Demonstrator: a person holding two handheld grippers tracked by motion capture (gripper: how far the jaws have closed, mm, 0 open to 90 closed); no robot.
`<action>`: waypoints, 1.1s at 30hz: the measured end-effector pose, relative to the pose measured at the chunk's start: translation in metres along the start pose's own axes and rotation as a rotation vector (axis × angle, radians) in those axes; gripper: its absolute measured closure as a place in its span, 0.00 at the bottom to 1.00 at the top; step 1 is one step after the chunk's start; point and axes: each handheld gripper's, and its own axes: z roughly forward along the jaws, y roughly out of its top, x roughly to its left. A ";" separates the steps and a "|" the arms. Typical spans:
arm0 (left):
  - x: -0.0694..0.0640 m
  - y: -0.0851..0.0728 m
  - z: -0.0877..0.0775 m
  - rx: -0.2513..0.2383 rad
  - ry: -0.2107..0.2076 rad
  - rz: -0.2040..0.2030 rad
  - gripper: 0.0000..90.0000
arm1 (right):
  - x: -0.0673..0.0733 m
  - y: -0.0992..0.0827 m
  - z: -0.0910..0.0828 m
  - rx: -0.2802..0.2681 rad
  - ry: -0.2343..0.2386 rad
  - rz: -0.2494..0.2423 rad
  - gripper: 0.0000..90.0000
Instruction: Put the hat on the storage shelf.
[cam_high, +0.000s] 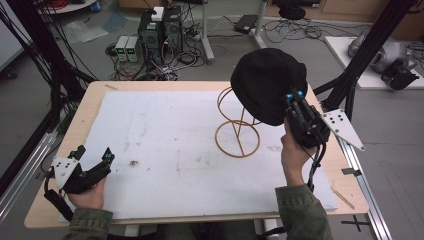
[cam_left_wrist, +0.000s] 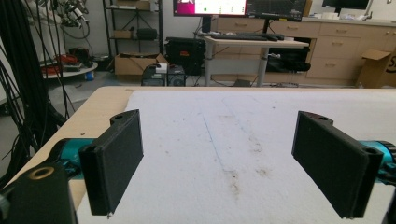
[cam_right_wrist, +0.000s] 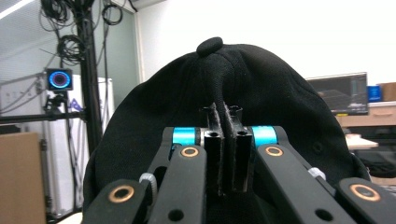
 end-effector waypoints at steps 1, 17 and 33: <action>0.000 0.000 0.000 -0.001 -0.001 0.000 0.19 | 0.002 0.000 0.001 0.001 0.001 0.005 0.98; 0.003 0.000 -0.002 -0.003 0.005 -0.001 0.19 | 0.015 -0.010 0.020 0.071 0.054 -0.021 0.98; 0.004 -0.001 0.000 -0.004 0.001 -0.010 0.19 | 0.033 -0.028 0.033 0.190 0.063 -0.148 0.98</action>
